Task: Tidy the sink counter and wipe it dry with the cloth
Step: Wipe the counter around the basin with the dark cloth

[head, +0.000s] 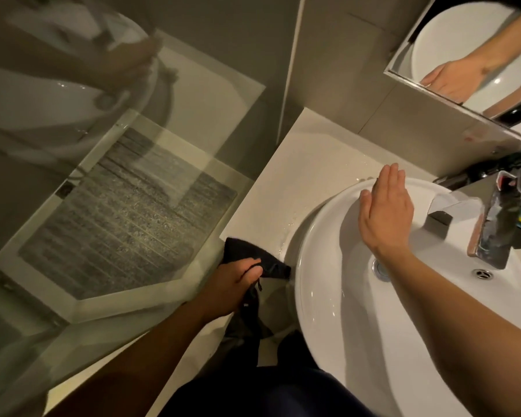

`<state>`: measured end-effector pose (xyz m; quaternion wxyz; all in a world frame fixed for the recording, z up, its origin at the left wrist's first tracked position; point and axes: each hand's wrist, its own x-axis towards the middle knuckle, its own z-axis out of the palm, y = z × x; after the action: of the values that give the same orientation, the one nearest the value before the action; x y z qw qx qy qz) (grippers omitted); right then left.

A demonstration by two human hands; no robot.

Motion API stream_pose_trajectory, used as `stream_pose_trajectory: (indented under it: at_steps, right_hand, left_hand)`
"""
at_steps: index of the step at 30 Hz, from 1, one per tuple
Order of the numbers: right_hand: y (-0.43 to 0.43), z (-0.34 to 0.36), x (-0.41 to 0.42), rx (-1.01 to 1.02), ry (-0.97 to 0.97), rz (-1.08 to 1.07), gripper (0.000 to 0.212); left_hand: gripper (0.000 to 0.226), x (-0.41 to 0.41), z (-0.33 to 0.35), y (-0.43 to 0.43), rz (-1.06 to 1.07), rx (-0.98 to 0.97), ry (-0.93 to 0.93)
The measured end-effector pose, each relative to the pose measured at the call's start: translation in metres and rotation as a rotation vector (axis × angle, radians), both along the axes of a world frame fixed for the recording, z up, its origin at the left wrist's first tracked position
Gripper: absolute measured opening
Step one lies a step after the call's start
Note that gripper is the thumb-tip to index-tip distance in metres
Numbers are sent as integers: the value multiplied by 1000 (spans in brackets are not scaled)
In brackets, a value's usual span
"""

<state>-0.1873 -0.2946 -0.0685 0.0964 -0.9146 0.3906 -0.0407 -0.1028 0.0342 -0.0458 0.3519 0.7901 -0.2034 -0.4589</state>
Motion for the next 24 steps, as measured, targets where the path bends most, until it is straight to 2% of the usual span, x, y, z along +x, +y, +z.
stream_pose_trajectory:
  at_steps: [1, 4, 8, 11, 13, 16, 20, 24]
  right_hand:
    - [6, -1, -3, 4, 18, -30, 63]
    - [18, 0, -8, 20, 57, -70, 66]
    - [19, 5, -9, 35, 84, -71, 67]
    - [25, 6, -5, 55, 89, -118, 68]
    - [28, 7, -1, 81, 89, -175, 69]
    - [28, 9, 2, 104, 98, -200, 71]
    - [26, 10, 0, 104, 76, -181, 72]
    - [24, 7, -2, 105, 73, -177, 72]
  left_hand:
    - [32, -4, 3, 1, 71, -25, 47]
    - [39, -6, 16, -4, 249, -89, 144]
    - [32, 14, 38, -33, 473, -231, 305]
    - [30, 43, 50, -70, 606, -399, 344]
    - [29, 66, 58, -102, 557, -497, 299]
    - [27, 100, 62, -157, 414, -546, 114]
    - [30, 132, 63, -239, 164, -507, -21]
    - [20, 146, 49, -317, -116, -494, -123]
